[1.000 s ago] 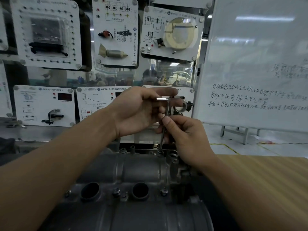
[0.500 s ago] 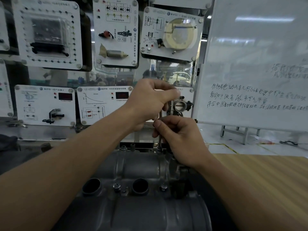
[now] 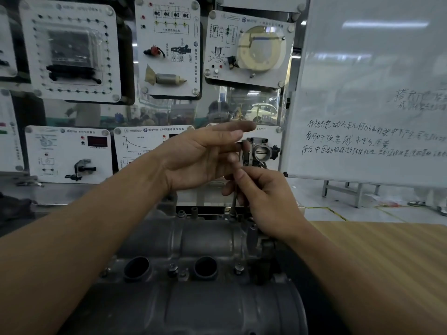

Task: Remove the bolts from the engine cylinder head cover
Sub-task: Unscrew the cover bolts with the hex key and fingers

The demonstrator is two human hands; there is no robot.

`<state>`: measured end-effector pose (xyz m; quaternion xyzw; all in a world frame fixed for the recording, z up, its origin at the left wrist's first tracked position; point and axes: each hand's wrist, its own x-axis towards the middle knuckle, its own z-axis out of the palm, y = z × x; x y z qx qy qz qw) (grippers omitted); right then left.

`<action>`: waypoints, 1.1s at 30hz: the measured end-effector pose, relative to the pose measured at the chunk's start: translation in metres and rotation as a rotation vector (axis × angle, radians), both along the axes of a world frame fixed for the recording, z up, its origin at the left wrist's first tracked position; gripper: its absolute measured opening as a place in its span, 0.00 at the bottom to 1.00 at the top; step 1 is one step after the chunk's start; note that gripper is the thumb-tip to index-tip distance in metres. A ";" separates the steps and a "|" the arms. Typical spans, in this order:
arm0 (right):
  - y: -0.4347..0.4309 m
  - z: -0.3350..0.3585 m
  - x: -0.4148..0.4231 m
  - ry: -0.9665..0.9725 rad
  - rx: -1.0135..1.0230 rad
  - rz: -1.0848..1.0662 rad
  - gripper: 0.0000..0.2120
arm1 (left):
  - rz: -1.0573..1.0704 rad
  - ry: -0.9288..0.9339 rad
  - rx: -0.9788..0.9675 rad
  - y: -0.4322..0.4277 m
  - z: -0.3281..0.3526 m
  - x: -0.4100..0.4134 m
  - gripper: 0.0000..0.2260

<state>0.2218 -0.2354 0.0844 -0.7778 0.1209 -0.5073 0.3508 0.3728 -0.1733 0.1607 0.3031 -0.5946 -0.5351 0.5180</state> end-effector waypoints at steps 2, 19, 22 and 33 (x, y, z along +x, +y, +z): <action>0.001 0.001 0.000 0.014 -0.017 -0.002 0.18 | 0.127 -0.115 -0.060 -0.001 0.002 -0.009 0.13; 0.002 0.002 0.000 -0.006 0.063 0.070 0.17 | 0.138 0.194 0.048 -0.003 -0.003 -0.016 0.13; 0.002 0.001 0.001 -0.003 0.059 0.060 0.18 | 0.027 0.146 0.020 -0.003 -0.005 -0.008 0.13; 0.006 0.002 0.002 0.077 0.040 0.032 0.16 | 0.562 -0.184 -0.201 -0.004 -0.001 -0.037 0.13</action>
